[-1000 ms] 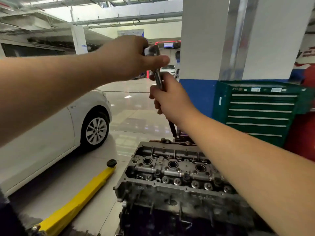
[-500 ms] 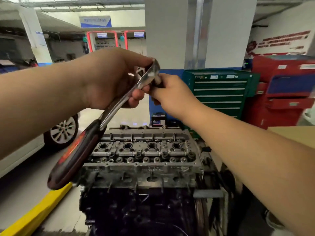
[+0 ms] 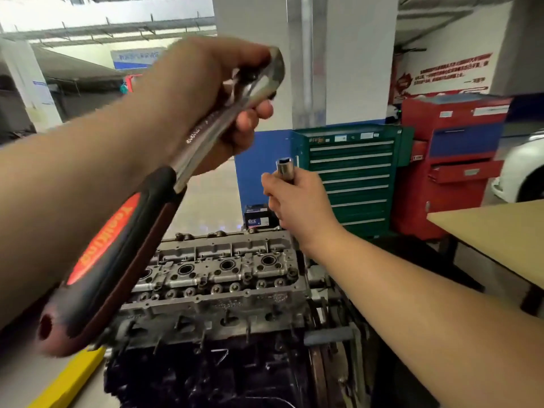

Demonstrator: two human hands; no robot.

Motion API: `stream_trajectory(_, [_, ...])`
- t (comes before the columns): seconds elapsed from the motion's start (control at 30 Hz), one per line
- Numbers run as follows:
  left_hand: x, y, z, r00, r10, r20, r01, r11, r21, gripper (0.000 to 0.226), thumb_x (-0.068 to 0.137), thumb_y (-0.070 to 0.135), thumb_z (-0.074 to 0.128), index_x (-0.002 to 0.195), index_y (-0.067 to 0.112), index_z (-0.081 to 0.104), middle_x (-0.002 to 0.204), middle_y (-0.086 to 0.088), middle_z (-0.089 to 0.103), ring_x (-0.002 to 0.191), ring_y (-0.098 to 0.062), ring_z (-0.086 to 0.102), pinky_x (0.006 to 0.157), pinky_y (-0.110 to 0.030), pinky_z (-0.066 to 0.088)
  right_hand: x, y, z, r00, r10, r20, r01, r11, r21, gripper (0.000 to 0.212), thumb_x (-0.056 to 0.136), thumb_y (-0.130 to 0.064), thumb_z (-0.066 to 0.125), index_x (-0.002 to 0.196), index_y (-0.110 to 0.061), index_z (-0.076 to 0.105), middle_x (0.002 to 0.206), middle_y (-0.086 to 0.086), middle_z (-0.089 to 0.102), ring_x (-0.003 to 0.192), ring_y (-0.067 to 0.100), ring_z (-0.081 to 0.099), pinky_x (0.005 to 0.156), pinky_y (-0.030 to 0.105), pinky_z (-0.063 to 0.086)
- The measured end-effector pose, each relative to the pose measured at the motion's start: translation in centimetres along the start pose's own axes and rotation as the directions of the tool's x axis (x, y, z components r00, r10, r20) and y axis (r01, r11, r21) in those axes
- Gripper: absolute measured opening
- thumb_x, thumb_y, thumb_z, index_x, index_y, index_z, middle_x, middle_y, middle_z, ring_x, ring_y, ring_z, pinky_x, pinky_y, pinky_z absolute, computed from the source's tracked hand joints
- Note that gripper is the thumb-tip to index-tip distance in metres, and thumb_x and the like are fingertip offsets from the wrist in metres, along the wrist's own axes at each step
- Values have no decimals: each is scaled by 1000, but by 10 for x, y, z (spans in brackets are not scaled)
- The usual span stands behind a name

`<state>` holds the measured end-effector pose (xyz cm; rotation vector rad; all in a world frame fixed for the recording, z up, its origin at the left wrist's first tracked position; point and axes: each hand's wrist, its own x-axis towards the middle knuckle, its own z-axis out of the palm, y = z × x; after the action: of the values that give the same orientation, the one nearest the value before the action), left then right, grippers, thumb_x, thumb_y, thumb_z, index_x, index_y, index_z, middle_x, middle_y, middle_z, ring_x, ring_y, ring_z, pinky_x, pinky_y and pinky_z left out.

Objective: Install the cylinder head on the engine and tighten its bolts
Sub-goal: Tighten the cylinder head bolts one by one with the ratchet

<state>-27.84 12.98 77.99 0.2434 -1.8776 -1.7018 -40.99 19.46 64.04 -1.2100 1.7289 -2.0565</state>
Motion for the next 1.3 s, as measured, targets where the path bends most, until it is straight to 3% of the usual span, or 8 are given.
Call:
stream_trajectory(0.23, [12, -9, 63, 921, 376, -97, -364, 923, 122, 32, 97, 25, 75, 112, 2, 61, 75, -5, 72, 69, -31, 76, 56, -38, 61, -13, -32, -62, 995, 48, 90, -82, 904, 419, 38, 85, -53, 71, 90, -15, 73, 77, 10, 66, 51, 15, 51, 41, 22, 33])
stream_trajectory(0.47, [29, -51, 112, 964, 258, -66, -236, 943, 236, 35, 97, 45, 72, 118, 19, 62, 96, 2, 80, 96, -16, 76, 86, -38, 59, -26, -42, -113, 985, -142, -98, 140, 990, -25, 20, 92, -25, 74, 75, -15, 70, 59, 3, 64, 55, 12, 59, 57, 26, 45])
stream_trajectory(0.6, [20, -97, 125, 993, -39, 108, 41, 999, -16, 40, 108, 52, 48, 129, 21, 61, 117, -6, 77, 112, -29, 71, 103, -55, 53, -25, -41, -138, 987, -27, -155, 72, 954, 292, 22, 97, -22, 70, 76, -17, 66, 57, 3, 54, 47, 12, 46, 48, 26, 39])
stream_trajectory(0.8, [3, -153, 131, 772, -251, 584, 310, 951, -1, 41, 109, 44, 49, 102, 8, 65, 78, -10, 60, 62, -19, 56, 56, -27, 47, -14, -53, -155, 997, 70, -38, -34, 810, 586, 20, 101, -23, 61, 85, -13, 67, 60, 0, 57, 50, 11, 49, 48, 24, 43])
stream_trajectory(0.93, [18, -157, 116, 862, -92, 499, 45, 993, 106, 47, 109, 53, 47, 82, 20, 67, 66, -2, 54, 56, -14, 41, 51, -24, 35, -5, -63, -171, 999, 37, -8, -23, 771, 636, 20, 101, -29, 60, 91, -13, 69, 79, 3, 70, 67, 14, 62, 87, 40, 60])
stream_trajectory(1.03, [30, -162, 90, 885, -66, 461, -49, 971, 233, 47, 106, 62, 45, 85, 27, 69, 70, 3, 51, 59, -12, 36, 53, -24, 31, 2, -69, -189, 995, -95, 4, 74, 799, 597, 24, 98, -33, 61, 91, -13, 72, 87, 6, 70, 77, 20, 65, 107, 57, 49])
stream_trajectory(1.17, [43, -190, 44, 971, -95, 222, 15, 942, 335, 47, 102, 64, 46, 85, 27, 68, 70, 4, 48, 57, -12, 35, 52, -27, 29, 16, -71, -214, 970, -231, -78, 238, 830, 504, 27, 105, -38, 57, 108, -14, 68, 78, 4, 63, 71, 21, 60, 81, 42, 56])
stream_trajectory(1.3, [46, -217, 8, 991, -118, 58, 112, 989, 98, 42, 107, 55, 44, 92, 20, 61, 68, 4, 43, 56, -14, 27, 52, -32, 21, 26, -28, -233, 973, -117, -197, 111, 993, -40, 26, 99, -46, 67, 105, -22, 74, 66, -4, 56, 55, 12, 48, 54, 29, 47])
